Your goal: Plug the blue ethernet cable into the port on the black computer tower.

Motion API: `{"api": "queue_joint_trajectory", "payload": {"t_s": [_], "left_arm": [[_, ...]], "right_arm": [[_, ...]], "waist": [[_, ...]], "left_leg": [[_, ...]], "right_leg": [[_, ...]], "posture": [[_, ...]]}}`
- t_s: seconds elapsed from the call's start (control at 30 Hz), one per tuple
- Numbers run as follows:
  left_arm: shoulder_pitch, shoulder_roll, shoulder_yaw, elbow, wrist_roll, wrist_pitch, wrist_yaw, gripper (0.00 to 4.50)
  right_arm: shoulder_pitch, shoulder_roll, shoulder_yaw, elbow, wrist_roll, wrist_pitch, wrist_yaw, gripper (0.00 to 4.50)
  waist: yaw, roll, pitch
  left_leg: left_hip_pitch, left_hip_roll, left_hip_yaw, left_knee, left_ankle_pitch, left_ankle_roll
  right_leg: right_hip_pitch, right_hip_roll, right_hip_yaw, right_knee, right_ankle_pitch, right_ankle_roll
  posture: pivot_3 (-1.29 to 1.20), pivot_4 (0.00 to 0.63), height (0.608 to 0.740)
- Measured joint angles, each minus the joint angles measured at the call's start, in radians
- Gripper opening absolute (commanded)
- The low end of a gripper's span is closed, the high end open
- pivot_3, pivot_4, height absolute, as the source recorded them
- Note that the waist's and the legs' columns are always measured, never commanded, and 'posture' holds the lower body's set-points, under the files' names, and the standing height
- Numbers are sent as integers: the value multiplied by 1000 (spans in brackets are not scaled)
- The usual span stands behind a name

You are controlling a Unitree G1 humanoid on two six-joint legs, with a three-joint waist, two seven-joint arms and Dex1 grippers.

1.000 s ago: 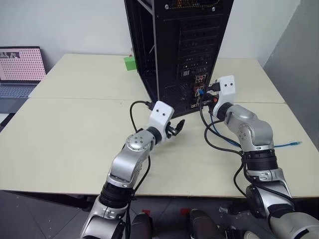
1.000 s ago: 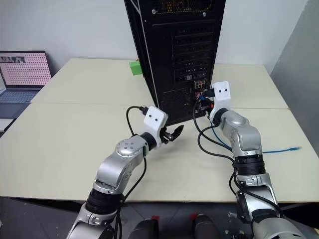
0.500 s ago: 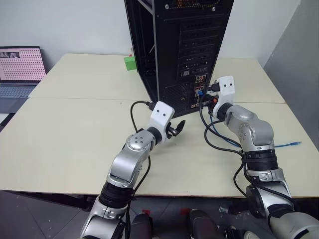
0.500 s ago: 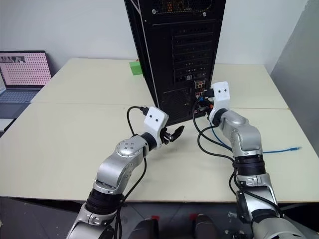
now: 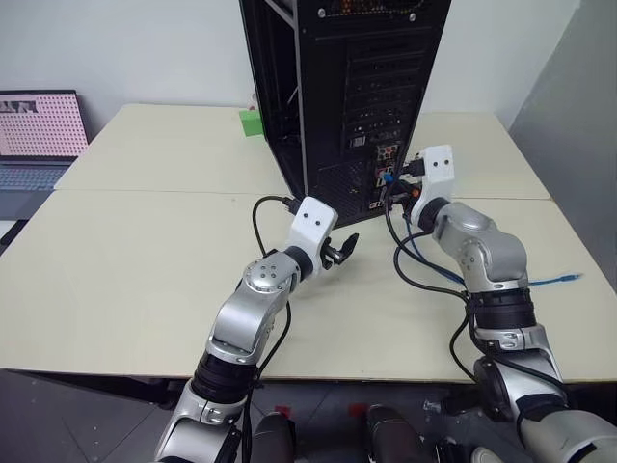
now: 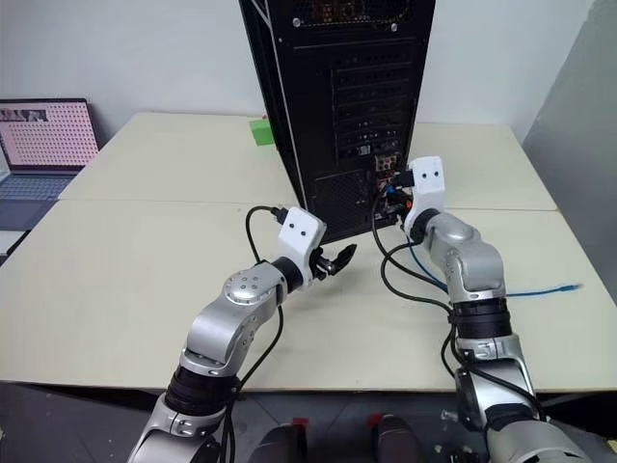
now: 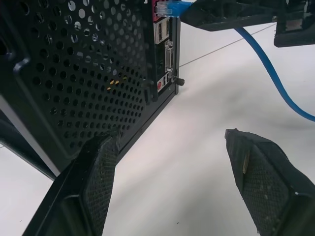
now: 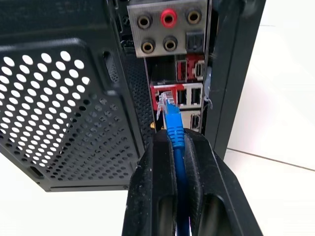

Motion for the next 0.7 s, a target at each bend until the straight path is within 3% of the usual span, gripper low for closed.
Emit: {"api": "queue_joint_trajectory", "payload": {"t_s": [0.7], "left_arm": [[0,-9,0,0,7,0,2,3620]], "right_arm": [[-40,44,16,50,-48,-25,-27,0]], "waist": [[-15,0,0]], "left_leg": [[-1,0,0,0,0,0]], "right_leg": [[-2,0,0,0,0,0]], "posture": [[0,150,740]]}}
